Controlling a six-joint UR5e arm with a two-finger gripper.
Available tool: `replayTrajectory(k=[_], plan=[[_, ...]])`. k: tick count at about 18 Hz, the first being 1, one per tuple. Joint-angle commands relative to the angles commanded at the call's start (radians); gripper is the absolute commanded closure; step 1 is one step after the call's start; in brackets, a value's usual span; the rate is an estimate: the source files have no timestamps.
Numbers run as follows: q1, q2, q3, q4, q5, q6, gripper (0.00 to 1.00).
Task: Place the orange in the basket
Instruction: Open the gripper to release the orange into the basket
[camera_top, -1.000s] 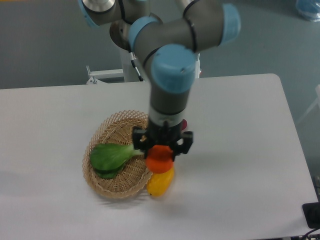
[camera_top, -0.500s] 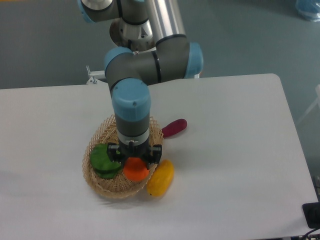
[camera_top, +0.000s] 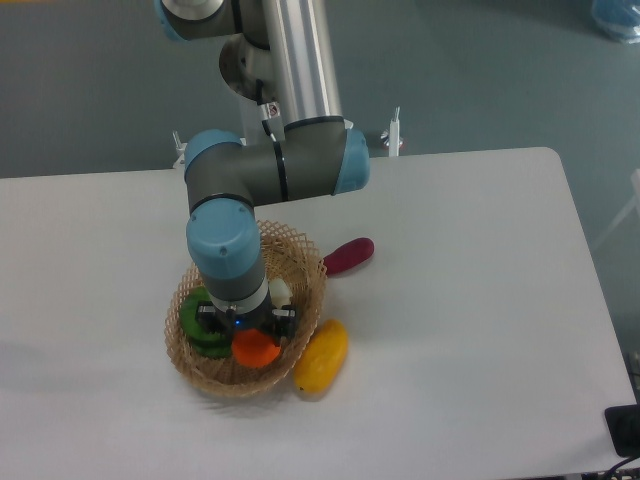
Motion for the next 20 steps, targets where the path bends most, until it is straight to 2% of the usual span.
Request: replayTrajectory(k=[2, 5, 8, 11, 14, 17, 20], plan=[[-0.002, 0.0, 0.0, 0.0, 0.0, 0.0, 0.3], [-0.002, 0.005, 0.012, 0.0, 0.002, 0.005, 0.1], [-0.002, 0.014, 0.028, 0.0, 0.005, 0.003, 0.0], [-0.002, 0.035, 0.048, -0.002, 0.015, 0.008, 0.0], [-0.002, 0.035, 0.106, -0.003, 0.015, 0.028, 0.0], [0.018, 0.055, 0.156, -0.017, 0.014, 0.051, 0.0], [0.044, 0.075, 0.179, -0.02, 0.012, 0.087, 0.0]])
